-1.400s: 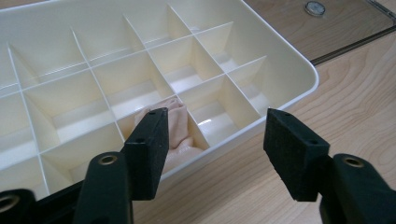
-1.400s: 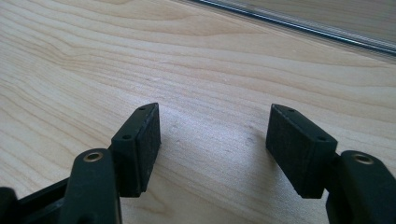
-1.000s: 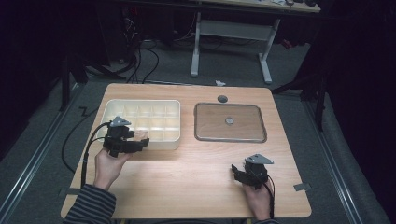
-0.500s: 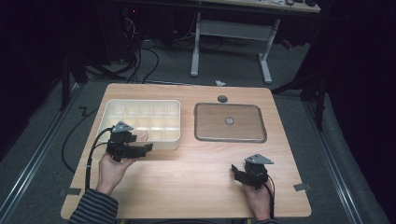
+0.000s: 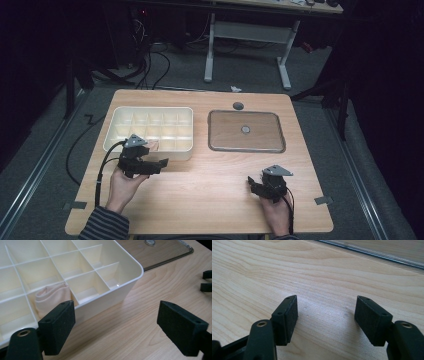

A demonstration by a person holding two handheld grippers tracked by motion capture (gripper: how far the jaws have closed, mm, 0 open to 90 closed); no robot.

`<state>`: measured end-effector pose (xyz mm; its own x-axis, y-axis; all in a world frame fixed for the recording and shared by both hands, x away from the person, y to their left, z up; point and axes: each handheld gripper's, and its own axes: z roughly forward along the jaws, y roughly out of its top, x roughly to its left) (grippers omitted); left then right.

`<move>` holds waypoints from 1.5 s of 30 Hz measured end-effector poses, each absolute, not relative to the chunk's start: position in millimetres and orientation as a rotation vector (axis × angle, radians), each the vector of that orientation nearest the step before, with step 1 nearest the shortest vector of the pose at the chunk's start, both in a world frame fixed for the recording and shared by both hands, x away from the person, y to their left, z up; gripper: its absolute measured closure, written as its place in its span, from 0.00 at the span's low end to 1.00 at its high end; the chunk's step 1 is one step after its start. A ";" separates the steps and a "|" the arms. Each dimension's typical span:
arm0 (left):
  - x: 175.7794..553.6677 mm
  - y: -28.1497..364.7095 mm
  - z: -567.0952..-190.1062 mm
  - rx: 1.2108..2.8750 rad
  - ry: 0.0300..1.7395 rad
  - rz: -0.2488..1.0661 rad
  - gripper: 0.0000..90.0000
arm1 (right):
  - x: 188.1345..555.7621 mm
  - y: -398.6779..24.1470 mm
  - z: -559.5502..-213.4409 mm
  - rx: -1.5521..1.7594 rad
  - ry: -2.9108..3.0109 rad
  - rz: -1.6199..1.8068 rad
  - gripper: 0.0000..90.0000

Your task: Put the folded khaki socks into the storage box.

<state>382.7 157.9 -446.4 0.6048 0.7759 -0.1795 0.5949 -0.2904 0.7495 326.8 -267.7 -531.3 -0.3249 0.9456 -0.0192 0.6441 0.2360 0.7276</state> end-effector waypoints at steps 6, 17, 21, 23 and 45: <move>378.5 150.8 -452.1 1.994 1.064 0.272 0.18 | 326.8 -267.7 -531.3 1.453 2.054 0.870 0.39; 373.7 141.7 -460.9 1.985 1.029 0.255 0.17 | 326.8 -267.7 -531.4 1.453 2.054 0.870 0.39; 373.0 138.0 -464.0 1.988 1.025 0.241 0.17 | 326.8 -267.7 -531.4 1.453 2.053 0.870 0.39; 372.8 135.7 -464.9 1.995 1.019 0.235 0.17 | 326.8 -267.7 -531.4 1.453 2.054 0.870 0.39; 365.7 109.2 -477.3 2.018 0.958 0.199 0.22 | 326.7 -267.7 -531.3 1.458 2.053 0.871 0.39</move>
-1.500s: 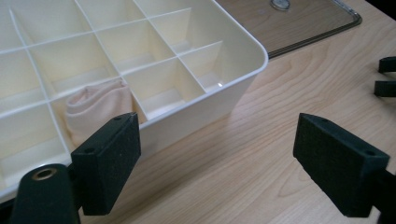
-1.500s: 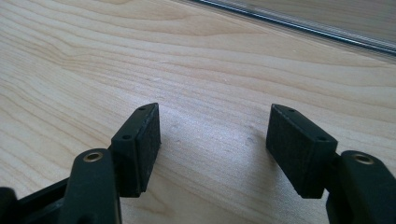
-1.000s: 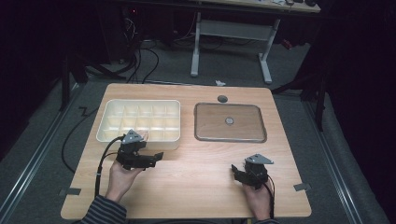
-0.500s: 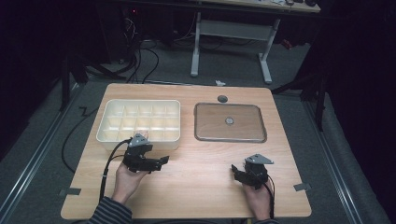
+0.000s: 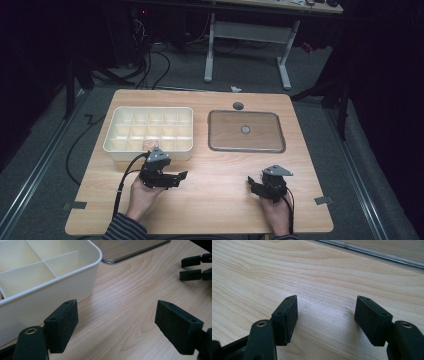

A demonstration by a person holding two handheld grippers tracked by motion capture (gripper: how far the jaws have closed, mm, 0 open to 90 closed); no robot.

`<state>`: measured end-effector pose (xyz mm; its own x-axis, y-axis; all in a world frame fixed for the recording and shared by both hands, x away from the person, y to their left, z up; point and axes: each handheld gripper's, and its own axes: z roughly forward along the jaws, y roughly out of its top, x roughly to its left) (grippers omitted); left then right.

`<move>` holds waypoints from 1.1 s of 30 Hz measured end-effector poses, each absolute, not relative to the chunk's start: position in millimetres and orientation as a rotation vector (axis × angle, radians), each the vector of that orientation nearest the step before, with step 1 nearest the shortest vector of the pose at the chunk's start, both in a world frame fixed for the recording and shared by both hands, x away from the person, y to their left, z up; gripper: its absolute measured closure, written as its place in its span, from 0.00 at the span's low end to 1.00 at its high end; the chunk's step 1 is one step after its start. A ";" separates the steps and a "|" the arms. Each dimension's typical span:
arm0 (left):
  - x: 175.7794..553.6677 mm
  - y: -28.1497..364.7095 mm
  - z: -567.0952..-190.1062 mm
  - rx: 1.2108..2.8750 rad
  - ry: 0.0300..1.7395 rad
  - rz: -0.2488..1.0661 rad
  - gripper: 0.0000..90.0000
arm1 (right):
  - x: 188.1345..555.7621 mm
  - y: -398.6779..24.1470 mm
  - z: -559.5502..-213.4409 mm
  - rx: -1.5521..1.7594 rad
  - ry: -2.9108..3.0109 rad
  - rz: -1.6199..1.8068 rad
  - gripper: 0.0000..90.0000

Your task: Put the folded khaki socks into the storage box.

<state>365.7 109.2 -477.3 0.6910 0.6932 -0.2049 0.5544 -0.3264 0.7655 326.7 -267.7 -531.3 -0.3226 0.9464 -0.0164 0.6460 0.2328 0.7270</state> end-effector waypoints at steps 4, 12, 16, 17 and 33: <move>363.5 105.0 -477.8 2.010 0.943 0.190 0.23 | 326.7 -267.7 -531.3 1.458 2.053 0.871 0.39; 363.2 92.7 -481.2 2.038 0.958 0.233 0.26 | 326.7 -267.7 -531.3 1.457 2.053 0.871 0.39; 363.6 86.2 -483.3 2.049 0.988 0.261 0.25 | 326.7 -267.7 -531.3 1.457 2.053 0.871 0.39; 364.1 84.8 -484.1 2.056 0.995 0.250 0.24 | 326.7 -267.7 -531.3 1.458 2.053 0.871 0.39; 365.6 85.0 -500.5 2.121 1.064 0.319 0.17 | 326.7 -267.7 -531.3 1.458 2.053 0.871 0.39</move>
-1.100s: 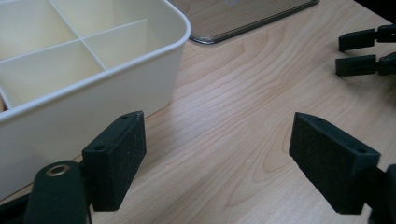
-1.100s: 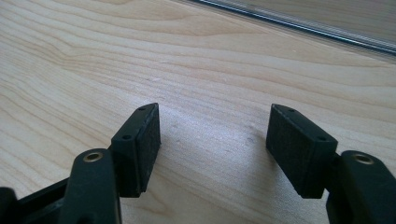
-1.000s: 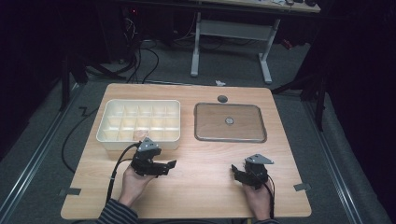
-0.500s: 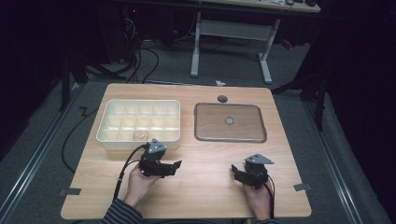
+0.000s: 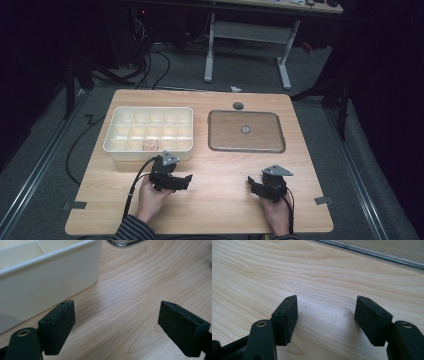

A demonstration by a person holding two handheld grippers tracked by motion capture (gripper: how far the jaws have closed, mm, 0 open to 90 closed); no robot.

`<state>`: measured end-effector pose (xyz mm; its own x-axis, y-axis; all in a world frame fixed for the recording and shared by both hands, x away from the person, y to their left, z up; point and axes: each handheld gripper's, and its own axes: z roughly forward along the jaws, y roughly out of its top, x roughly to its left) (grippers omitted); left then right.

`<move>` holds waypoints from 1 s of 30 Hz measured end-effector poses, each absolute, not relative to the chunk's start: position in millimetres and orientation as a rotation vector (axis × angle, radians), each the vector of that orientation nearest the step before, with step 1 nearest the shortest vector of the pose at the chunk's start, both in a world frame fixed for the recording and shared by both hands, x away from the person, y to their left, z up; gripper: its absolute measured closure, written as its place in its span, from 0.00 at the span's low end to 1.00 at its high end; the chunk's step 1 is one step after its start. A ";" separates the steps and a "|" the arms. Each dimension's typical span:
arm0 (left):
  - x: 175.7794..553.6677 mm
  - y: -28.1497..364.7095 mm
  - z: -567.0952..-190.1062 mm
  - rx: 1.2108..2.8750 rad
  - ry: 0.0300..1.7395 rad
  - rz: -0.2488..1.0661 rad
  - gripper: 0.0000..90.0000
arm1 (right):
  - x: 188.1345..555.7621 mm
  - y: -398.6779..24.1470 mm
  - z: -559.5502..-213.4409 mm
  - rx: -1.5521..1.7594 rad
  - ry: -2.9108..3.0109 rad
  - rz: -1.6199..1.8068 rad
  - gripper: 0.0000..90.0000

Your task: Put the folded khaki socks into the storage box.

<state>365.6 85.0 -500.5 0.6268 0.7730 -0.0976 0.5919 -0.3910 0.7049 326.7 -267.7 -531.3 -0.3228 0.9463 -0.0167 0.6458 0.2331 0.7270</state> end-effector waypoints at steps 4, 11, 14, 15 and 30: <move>366.2 86.7 -505.4 2.123 1.062 0.299 0.17 | 326.6 -267.6 -531.3 1.457 2.053 0.870 0.39; 366.3 87.3 -513.0 2.149 1.076 0.352 0.17 | 326.8 -267.7 -531.3 1.453 2.054 0.870 0.39; 367.1 90.1 -514.9 2.129 1.096 0.360 0.16 | 326.7 -267.6 -531.3 1.454 2.054 0.870 0.39; 367.5 90.8 -515.5 2.129 1.096 0.370 0.16 | 326.8 -267.7 -531.4 1.453 2.054 0.870 0.39; 372.9 96.9 -530.0 2.115 1.107 0.340 0.17 | 326.8 -267.7 -531.3 1.453 2.054 0.870 0.39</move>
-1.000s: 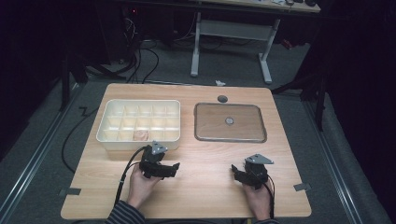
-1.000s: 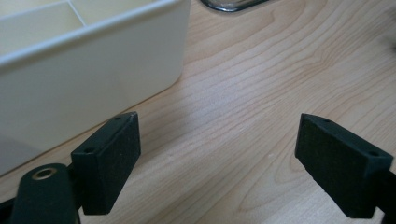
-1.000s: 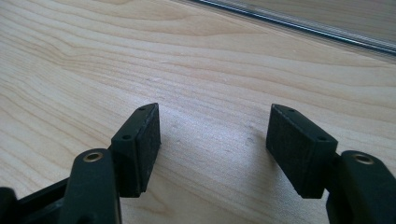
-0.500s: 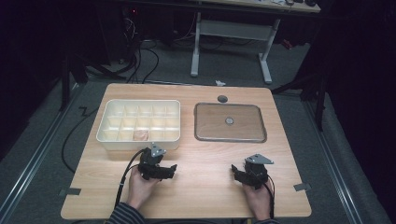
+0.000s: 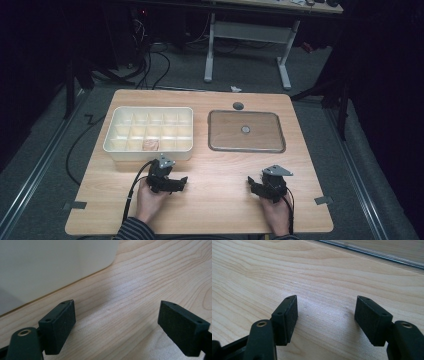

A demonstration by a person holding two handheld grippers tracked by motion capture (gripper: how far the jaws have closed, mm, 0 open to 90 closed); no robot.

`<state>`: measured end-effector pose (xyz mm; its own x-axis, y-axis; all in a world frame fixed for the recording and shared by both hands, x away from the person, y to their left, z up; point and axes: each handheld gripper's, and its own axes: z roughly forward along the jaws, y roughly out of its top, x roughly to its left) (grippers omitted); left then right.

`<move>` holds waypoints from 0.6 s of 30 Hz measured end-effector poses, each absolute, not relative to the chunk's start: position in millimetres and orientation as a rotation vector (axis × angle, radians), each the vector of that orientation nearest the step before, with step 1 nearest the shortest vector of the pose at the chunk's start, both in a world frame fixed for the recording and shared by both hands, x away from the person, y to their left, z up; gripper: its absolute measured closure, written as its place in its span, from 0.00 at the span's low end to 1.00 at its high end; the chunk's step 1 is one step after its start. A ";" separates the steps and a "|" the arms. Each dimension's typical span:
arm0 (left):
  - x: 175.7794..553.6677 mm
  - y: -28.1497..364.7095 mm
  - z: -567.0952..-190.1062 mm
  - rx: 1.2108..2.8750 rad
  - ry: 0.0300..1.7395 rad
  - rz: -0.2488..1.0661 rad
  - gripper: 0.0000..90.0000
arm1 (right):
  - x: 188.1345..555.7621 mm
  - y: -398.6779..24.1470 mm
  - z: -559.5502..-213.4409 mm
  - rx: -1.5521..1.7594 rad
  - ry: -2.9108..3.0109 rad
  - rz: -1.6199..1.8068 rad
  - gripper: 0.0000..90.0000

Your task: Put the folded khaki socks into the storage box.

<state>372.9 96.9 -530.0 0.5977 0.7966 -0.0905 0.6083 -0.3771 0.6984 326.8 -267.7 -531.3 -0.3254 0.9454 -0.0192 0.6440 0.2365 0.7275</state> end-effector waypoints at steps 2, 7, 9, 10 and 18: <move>372.4 95.5 -531.5 2.131 1.092 0.385 0.17 | 326.8 -267.7 -531.4 1.453 2.054 0.870 0.39; 371.1 93.9 -534.0 2.141 1.069 0.428 0.17 | 326.7 -267.7 -531.3 1.452 2.055 0.869 0.39; 370.2 95.4 -535.7 2.126 1.058 0.436 0.17 | 326.7 -267.6 -531.3 1.453 2.055 0.869 0.39; 369.7 96.2 -536.3 2.121 1.053 0.438 0.17 | 326.7 -267.6 -531.3 1.452 2.055 0.869 0.39; 369.4 97.1 -536.5 2.123 1.045 0.438 0.17 | 326.7 -267.6 -531.4 1.451 2.056 0.870 0.39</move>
